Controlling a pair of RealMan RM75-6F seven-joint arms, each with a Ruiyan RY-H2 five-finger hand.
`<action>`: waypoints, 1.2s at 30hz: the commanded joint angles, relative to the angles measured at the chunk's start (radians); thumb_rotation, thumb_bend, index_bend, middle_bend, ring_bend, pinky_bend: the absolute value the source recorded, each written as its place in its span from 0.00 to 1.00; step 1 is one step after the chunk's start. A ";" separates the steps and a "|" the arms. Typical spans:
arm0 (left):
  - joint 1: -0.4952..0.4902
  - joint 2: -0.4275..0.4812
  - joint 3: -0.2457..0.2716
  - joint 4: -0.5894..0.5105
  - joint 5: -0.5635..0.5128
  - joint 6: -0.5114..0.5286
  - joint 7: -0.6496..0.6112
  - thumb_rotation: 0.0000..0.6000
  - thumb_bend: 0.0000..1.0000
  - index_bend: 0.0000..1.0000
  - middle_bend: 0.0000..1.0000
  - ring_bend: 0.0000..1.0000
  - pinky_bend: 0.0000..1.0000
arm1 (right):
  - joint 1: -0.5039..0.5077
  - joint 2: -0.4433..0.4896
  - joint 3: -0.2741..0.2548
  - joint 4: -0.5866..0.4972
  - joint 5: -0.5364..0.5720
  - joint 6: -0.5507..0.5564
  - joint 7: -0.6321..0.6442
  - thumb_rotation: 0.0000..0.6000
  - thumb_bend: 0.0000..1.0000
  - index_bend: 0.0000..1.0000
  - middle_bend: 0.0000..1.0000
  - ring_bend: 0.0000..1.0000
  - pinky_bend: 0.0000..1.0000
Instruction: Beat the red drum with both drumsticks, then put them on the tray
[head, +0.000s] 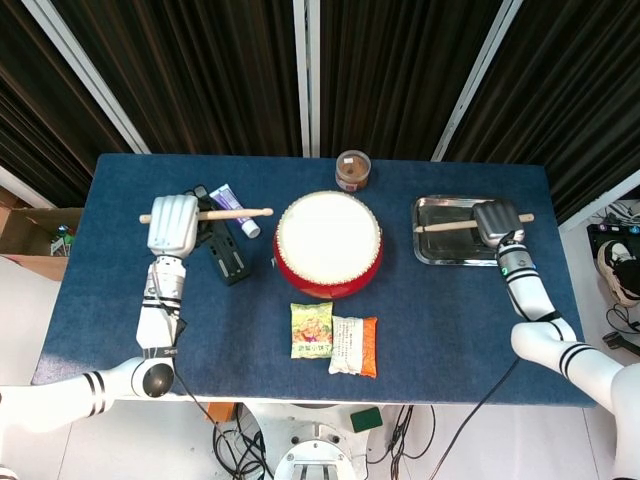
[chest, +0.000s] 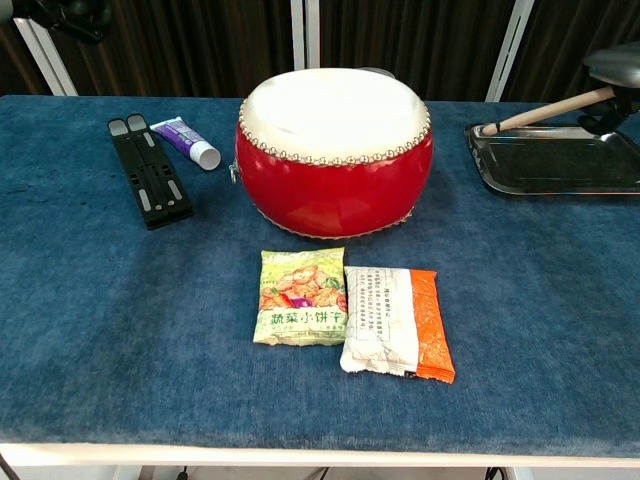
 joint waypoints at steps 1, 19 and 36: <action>0.006 0.006 0.005 -0.002 -0.001 0.000 -0.004 1.00 0.56 1.00 1.00 1.00 1.00 | 0.014 -0.089 -0.004 0.138 -0.053 -0.065 0.064 1.00 0.53 1.00 1.00 0.94 0.87; 0.030 0.015 0.018 0.000 -0.013 -0.001 -0.024 1.00 0.56 1.00 1.00 1.00 1.00 | 0.040 -0.213 0.015 0.335 -0.123 -0.163 0.083 1.00 0.53 1.00 1.00 0.94 0.86; 0.027 0.013 0.020 -0.005 -0.009 0.001 -0.016 1.00 0.56 1.00 1.00 1.00 1.00 | 0.009 -0.226 0.049 0.380 -0.132 -0.166 0.080 1.00 0.42 0.88 0.69 0.50 0.54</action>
